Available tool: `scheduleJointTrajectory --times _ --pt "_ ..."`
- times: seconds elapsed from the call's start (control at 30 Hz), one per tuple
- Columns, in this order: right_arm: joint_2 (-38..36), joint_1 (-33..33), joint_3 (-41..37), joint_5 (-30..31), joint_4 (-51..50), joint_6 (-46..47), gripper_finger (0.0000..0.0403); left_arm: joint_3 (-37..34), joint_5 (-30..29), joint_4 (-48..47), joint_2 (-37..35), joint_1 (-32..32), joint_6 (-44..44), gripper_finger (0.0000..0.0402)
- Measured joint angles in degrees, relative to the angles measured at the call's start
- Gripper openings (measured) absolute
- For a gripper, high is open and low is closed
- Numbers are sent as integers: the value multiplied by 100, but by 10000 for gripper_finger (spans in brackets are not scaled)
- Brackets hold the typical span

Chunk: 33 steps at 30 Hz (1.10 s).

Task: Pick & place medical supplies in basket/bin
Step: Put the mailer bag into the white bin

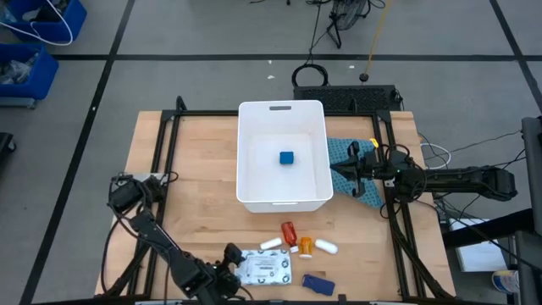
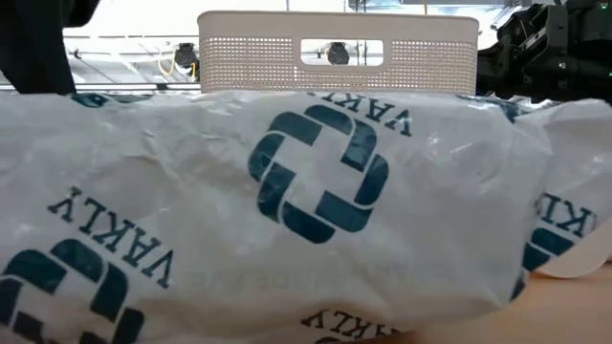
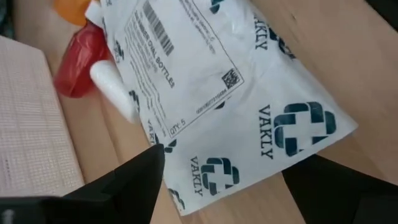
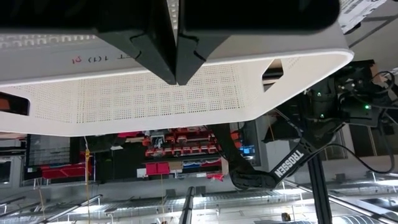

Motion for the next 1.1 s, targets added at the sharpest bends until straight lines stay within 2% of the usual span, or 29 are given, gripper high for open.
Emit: scheduleJointTrajectory --times 0.17,0.43,0.63,0.9,1.1 --pt "0 0 -1 0 -2 -39 0 0 221 103 0 30 -2 226" --pt "0 0 0 0 -5 -39 0 18 422 49 -20 26 -190 20" --pt "0 0 0 0 -7 -4 0 225 250 -664 -240 -51 -397 4" --pt "0 0 -2 -2 0 -9 0 243 -884 -1134 -1472 -367 -823 2" --pt "0 0 -1 -4 6 -2 0 247 -1988 -1447 -2495 -688 -961 1"
